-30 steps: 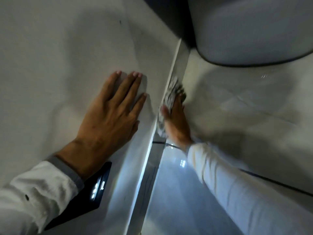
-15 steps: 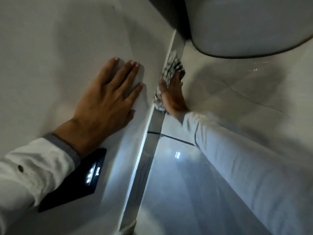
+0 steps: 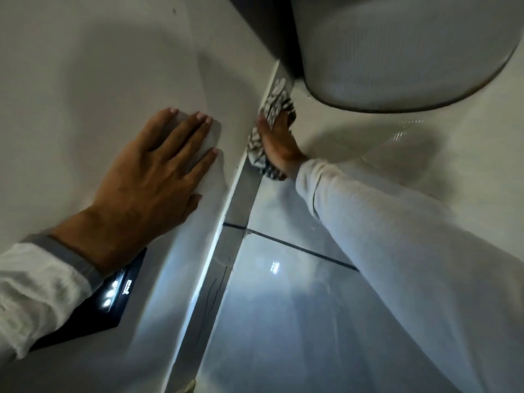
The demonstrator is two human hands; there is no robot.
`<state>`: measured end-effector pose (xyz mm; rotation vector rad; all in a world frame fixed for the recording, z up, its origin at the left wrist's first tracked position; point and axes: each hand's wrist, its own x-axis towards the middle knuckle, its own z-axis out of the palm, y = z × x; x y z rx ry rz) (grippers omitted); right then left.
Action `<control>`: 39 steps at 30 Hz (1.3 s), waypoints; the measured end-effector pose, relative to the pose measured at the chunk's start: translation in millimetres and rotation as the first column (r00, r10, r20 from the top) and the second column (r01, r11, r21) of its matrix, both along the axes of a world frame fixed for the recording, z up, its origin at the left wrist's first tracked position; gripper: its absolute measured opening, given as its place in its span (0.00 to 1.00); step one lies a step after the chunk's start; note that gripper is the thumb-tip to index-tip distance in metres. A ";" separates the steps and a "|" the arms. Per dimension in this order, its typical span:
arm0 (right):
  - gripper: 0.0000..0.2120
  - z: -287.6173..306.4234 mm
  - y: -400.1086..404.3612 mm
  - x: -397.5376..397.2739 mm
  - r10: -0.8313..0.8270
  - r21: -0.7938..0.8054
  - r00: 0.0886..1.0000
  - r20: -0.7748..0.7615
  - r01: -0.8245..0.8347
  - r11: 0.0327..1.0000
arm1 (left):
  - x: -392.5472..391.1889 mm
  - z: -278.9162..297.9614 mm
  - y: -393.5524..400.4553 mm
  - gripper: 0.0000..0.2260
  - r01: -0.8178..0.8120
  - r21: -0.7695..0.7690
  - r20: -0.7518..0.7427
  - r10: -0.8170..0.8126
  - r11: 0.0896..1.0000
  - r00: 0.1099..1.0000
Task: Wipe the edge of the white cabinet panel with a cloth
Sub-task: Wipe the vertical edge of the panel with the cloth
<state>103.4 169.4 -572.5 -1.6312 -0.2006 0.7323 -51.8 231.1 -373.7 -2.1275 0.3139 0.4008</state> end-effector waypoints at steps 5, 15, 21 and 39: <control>0.36 6.6 -6.8 -25.8 -0.011 0.006 1.000 -0.010 0.011 1.000 | 1.5 0.2 2.5 0.35 -0.102 0.048 -0.071 0.105 0.994 0.992; 0.31 2.0 -36.0 -244.3 0.072 0.203 0.991 -0.112 -0.048 0.978 | -77.1 -1.9 -31.1 0.36 -0.247 0.075 -0.030 0.250 0.966 0.968; 0.32 17.8 -12.1 -325.3 -0.189 0.256 0.880 -0.436 0.323 0.911 | -122.2 4.2 -29.3 0.34 -0.278 -0.003 0.038 0.278 0.960 0.960; 0.51 23.7 -17.9 -413.1 -0.032 0.280 0.911 -0.412 0.160 0.946 | -156.7 -8.4 5.6 0.20 -0.133 -0.292 0.150 0.182 0.947 0.972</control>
